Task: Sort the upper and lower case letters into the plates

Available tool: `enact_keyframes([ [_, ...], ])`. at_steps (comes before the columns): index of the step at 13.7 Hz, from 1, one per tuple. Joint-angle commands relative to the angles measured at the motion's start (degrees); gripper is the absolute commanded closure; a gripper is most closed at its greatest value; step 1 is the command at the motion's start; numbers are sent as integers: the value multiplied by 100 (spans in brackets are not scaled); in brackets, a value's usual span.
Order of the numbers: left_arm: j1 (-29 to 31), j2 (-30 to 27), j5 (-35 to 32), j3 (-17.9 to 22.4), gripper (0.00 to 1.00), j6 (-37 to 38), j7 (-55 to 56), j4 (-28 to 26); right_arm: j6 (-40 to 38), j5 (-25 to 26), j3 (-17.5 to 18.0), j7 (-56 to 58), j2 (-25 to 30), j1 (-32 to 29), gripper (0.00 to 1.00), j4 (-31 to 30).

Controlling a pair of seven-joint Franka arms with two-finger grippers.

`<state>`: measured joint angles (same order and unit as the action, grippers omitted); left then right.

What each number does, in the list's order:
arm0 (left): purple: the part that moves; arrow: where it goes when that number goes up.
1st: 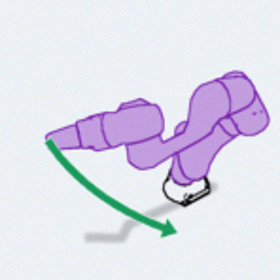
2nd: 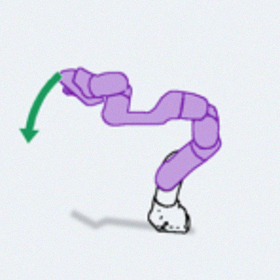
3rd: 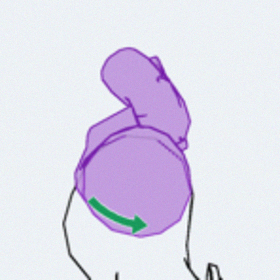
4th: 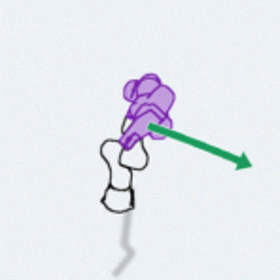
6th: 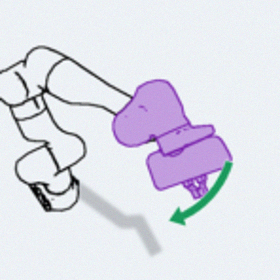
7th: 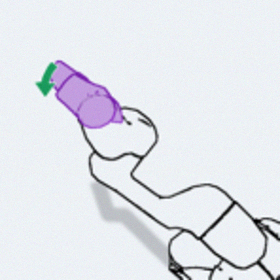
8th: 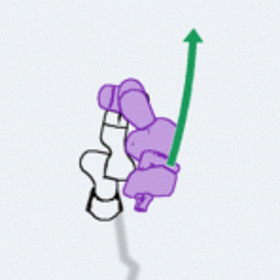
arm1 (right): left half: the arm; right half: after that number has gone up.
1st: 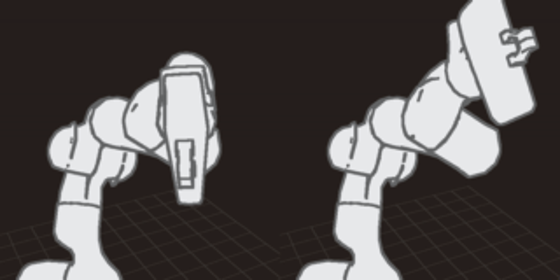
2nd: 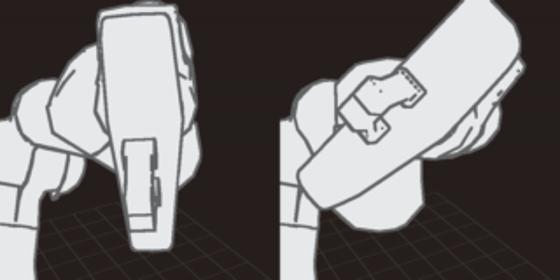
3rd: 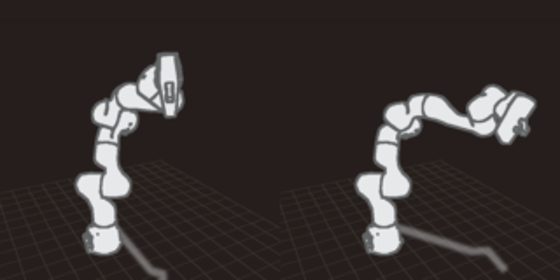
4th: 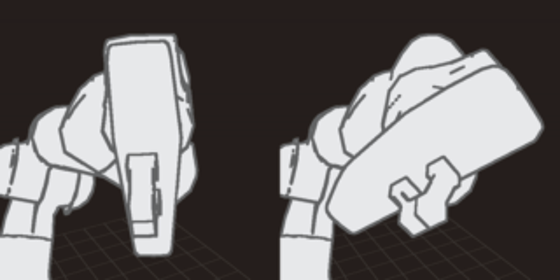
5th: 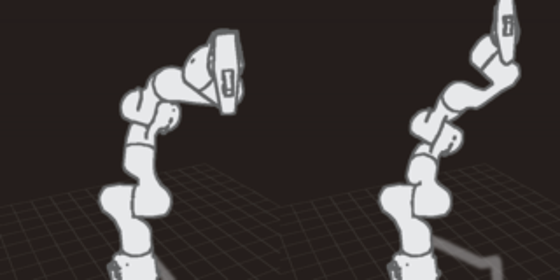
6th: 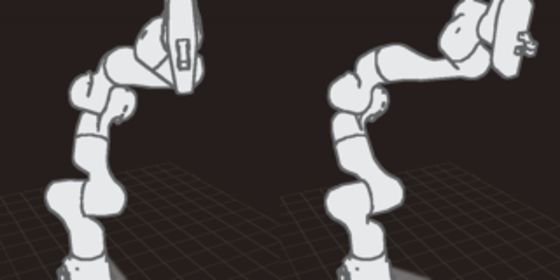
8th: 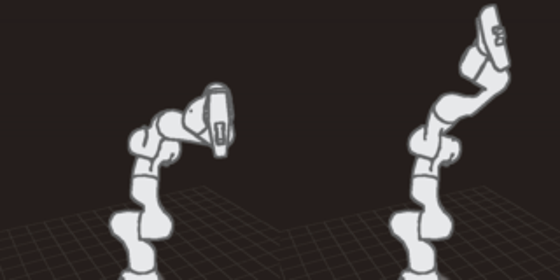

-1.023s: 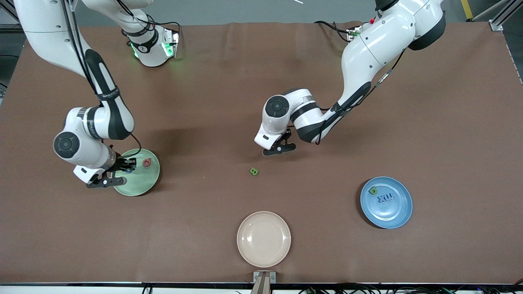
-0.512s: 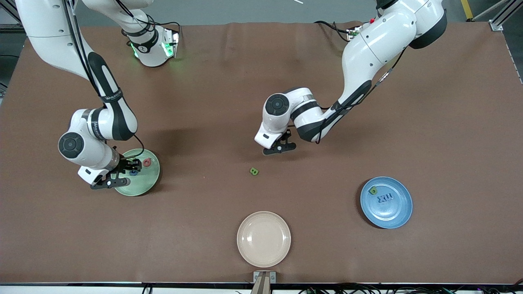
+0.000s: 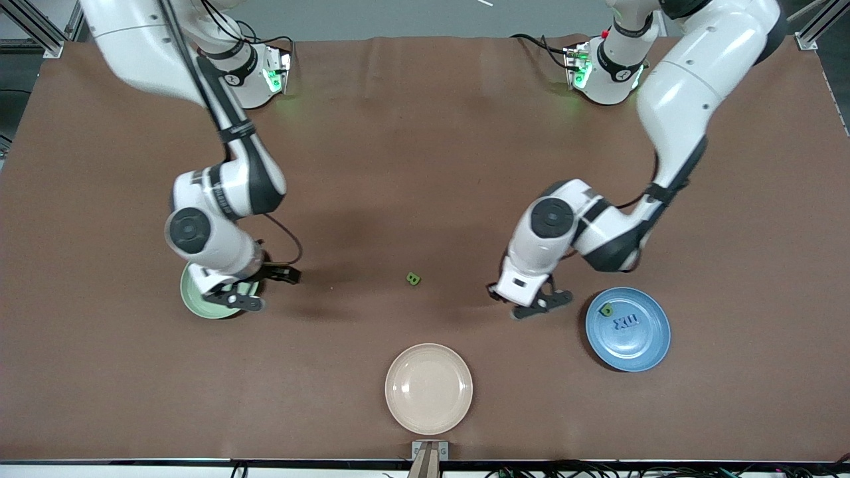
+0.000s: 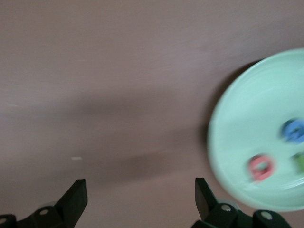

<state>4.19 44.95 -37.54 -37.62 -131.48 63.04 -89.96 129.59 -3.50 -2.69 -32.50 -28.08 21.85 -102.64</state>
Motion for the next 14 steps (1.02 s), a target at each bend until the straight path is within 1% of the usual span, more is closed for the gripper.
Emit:
enact_keyframes([
  [1,484,-127,-105,-52,99,227,-886,-56,-92,-46,-65,-1665,-582,721,0,804],
  [2,817,-127,-105,-61,99,228,-1282,-91,-92,-46,-65,-2159,-793,915,0,1068],
  [5,1460,-109,-105,-61,98,324,-2293,-171,-74,-2,-65,-3347,-1452,1425,0,1797],
  [7,1768,-30,-105,-43,95,324,-2664,-180,-83,16,-65,-3639,-1918,1655,0,2369],
  [8,1831,57,-105,-26,88,316,-2761,-162,-57,24,-73,-3753,-2094,1743,0,2554],
  [9,1814,67,-105,27,78,316,-2762,-136,-57,42,-91,-3850,-2279,1848,3,2773],
  [10,1805,84,-105,105,51,298,-2762,-118,-48,68,-100,-3982,-2446,1901,6,2958],
  [11,1822,84,-105,124,16,272,-2754,-118,-30,68,-108,-4035,-2578,1936,11,3056],
  [12,1857,32,-105,132,0,272,-2780,-109,-13,68,-117,-4053,-2640,1998,19,3083],
  [14,1858,-135,-105,115,0,324,-2919,-22,-13,68,-126,-4053,-2667,2059,30,3074],
])
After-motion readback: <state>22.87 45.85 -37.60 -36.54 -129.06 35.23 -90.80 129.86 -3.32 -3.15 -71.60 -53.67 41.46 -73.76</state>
